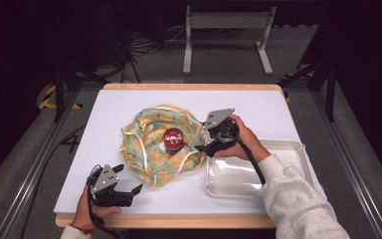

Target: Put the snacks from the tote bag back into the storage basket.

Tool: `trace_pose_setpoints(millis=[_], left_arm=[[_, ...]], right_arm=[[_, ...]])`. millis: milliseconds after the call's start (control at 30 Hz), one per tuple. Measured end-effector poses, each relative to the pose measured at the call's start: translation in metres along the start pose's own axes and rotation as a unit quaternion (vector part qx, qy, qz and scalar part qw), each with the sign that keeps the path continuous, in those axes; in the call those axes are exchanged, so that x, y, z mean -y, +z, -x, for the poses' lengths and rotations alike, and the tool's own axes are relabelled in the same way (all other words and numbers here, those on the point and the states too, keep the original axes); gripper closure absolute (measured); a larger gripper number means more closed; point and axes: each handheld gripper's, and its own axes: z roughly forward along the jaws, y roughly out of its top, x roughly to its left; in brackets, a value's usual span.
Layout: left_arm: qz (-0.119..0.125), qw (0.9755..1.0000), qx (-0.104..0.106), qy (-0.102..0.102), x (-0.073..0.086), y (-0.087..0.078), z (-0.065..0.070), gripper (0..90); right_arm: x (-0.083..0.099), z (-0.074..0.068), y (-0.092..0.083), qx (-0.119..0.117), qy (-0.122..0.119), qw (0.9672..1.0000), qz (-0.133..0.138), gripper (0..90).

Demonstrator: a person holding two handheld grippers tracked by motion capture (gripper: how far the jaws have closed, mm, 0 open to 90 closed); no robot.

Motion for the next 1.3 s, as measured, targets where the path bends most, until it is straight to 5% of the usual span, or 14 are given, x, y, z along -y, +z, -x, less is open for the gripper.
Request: trace_pose_setpoints(millis=[433,667,1300], left_arm=[[0.009,1.0,0.0,-0.003,0.003,-0.006,0.001,8.2],[0.011,0.9999,-0.001,-0.004,0.005,-0.01,0.001,8.1],[0.008,1.0,-0.001,0.002,0.006,-0.01,0.002,8.0]], right_arm=[[-0.036,0.003,0.033,-0.035,-0.031,0.998,-0.042,18.1],[-0.053,0.005,0.058,-0.059,-0.049,0.994,-0.077,15.1],[-0.063,0.009,0.098,-0.077,-0.054,0.9855,-0.141,16.0]])
